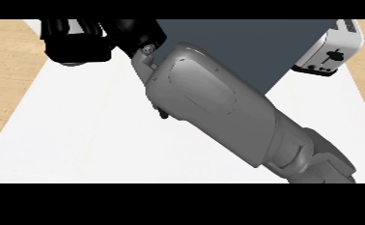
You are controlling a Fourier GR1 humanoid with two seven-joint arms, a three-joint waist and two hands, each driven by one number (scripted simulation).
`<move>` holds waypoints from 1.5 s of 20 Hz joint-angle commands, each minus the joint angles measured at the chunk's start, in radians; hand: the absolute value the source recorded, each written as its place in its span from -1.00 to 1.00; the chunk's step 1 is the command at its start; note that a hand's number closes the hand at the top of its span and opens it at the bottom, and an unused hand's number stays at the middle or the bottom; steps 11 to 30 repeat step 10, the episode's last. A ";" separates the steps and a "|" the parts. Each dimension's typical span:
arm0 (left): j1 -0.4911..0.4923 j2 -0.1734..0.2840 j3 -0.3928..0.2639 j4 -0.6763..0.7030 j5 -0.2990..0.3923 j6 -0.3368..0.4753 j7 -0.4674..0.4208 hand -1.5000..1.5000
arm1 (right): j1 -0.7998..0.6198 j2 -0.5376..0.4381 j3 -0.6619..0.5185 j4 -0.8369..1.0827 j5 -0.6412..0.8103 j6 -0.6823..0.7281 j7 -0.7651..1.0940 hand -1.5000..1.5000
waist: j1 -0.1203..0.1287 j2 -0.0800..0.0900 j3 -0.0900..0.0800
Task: Pick up the wine, place it into the cabinet and close the cabinet
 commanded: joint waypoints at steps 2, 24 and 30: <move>0.011 -0.011 -0.002 -0.034 -0.006 0.019 0.004 1.00 | 0.092 -0.103 -0.065 0.173 0.009 -0.014 -0.043 1.00 | -0.027 0.054 0.032; -0.025 0.002 0.020 -0.016 0.021 0.039 0.021 1.00 | 0.073 -0.118 -0.071 0.225 0.021 -0.006 -0.110 1.00 | -0.059 0.065 0.032; -0.025 0.002 0.020 -0.016 0.021 0.039 0.021 1.00 | 0.073 -0.118 -0.071 0.225 0.021 -0.006 -0.110 1.00 | -0.059 0.065 0.032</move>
